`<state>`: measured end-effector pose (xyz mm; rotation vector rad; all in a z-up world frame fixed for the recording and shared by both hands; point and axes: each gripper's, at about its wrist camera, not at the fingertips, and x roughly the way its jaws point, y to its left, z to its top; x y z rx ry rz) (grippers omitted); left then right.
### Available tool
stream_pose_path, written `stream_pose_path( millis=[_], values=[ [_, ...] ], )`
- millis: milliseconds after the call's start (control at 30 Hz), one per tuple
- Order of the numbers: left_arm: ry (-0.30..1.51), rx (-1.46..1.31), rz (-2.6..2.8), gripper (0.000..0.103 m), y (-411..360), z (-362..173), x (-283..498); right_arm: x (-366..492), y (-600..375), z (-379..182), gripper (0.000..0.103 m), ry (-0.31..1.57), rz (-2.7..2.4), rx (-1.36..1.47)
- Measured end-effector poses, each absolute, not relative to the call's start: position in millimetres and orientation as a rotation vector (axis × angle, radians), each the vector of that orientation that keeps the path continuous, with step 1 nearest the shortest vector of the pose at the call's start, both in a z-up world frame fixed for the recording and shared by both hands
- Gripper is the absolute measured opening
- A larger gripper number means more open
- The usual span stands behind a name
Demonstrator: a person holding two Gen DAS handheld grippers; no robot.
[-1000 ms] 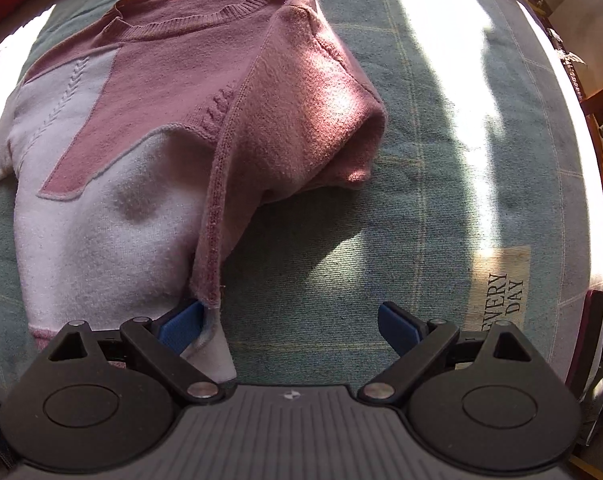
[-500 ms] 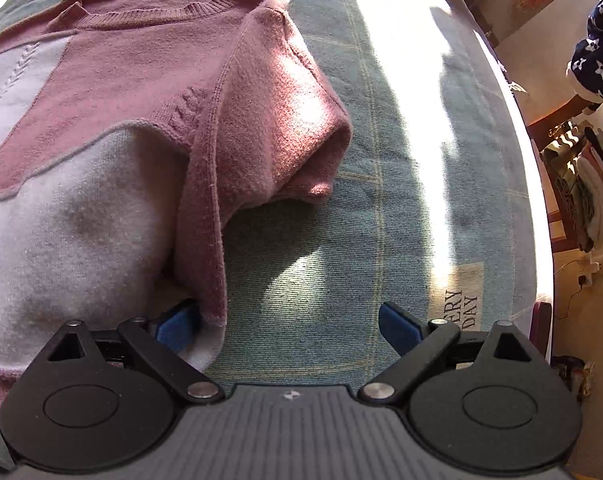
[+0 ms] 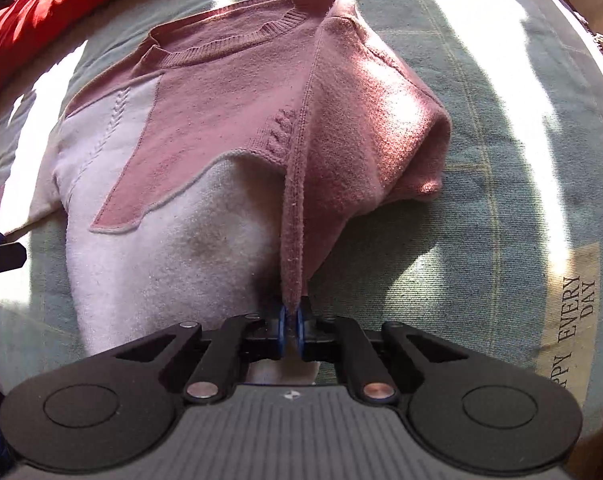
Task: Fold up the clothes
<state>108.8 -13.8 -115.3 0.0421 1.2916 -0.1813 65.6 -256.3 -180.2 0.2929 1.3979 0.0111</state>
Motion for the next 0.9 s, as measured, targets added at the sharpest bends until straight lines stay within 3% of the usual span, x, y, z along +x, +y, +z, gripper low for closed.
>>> stream_pose_path(
  millis=[900],
  values=[
    [1.279,0.003,-0.096,0.053,-112,-96,130,109,-436,-136,0.005,1.283,-0.116,0.026]
  ],
)
